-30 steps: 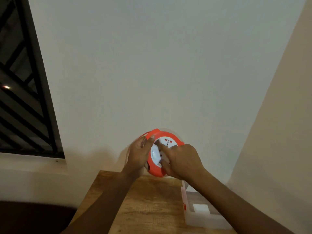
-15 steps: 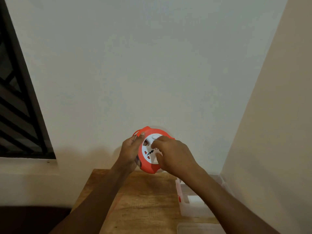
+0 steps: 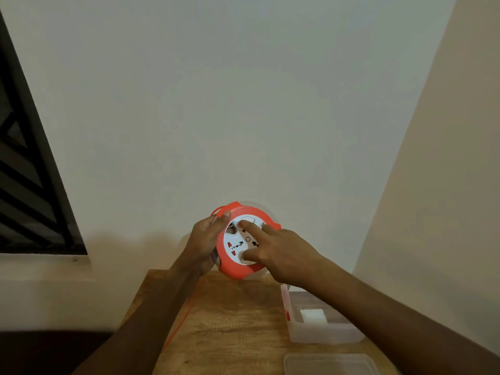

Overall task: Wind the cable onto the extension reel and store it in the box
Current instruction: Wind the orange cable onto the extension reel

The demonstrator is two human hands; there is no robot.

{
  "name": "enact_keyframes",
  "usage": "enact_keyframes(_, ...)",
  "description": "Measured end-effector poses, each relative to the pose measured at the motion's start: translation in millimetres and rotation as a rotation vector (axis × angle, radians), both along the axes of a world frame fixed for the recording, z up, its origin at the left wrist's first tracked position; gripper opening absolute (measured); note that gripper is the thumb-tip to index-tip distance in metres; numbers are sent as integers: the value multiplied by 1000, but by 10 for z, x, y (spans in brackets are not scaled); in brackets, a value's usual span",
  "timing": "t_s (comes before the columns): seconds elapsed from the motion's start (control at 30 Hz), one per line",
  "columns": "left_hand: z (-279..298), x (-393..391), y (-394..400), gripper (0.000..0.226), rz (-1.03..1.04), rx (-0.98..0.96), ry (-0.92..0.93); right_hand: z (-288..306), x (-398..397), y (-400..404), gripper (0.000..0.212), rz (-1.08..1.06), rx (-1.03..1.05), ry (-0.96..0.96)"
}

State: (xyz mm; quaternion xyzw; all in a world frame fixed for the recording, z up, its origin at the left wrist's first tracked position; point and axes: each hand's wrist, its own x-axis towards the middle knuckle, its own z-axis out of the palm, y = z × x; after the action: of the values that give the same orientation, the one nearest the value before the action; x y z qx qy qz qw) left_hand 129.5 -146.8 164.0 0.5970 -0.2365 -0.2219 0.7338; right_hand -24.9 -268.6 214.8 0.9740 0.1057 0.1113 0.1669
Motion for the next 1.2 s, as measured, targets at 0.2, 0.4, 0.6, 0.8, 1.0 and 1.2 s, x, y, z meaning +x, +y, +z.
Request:
enact_keyframes(0.2, -13, -44, -11, 34, -40, 43, -24, -58, -1, -14, 48, 63, -156, 51)
enact_keyframes(0.4, 21, -3, 6, 46, -69, 68, -88, -112, 24, -78, 51, 31, -259, 49)
enact_keyframes(0.6, 128, 19, 6, 33, -46, 45, -105, -169, 84, -53, 65, -66, -289, -46)
enact_keyframes(0.8, 61, -14, -21, 29, -17, 36, -106, -186, 185, -32, 82, -170, -215, -95)
enact_keyframes(1.0, 44, -137, -134, 55, 167, -31, -159, -247, 318, -3, 78, -316, 91, -195)
enact_keyframes(1.2, 79, -267, -230, 29, 209, -146, -146, -230, 404, 59, 67, -570, 1019, -437)
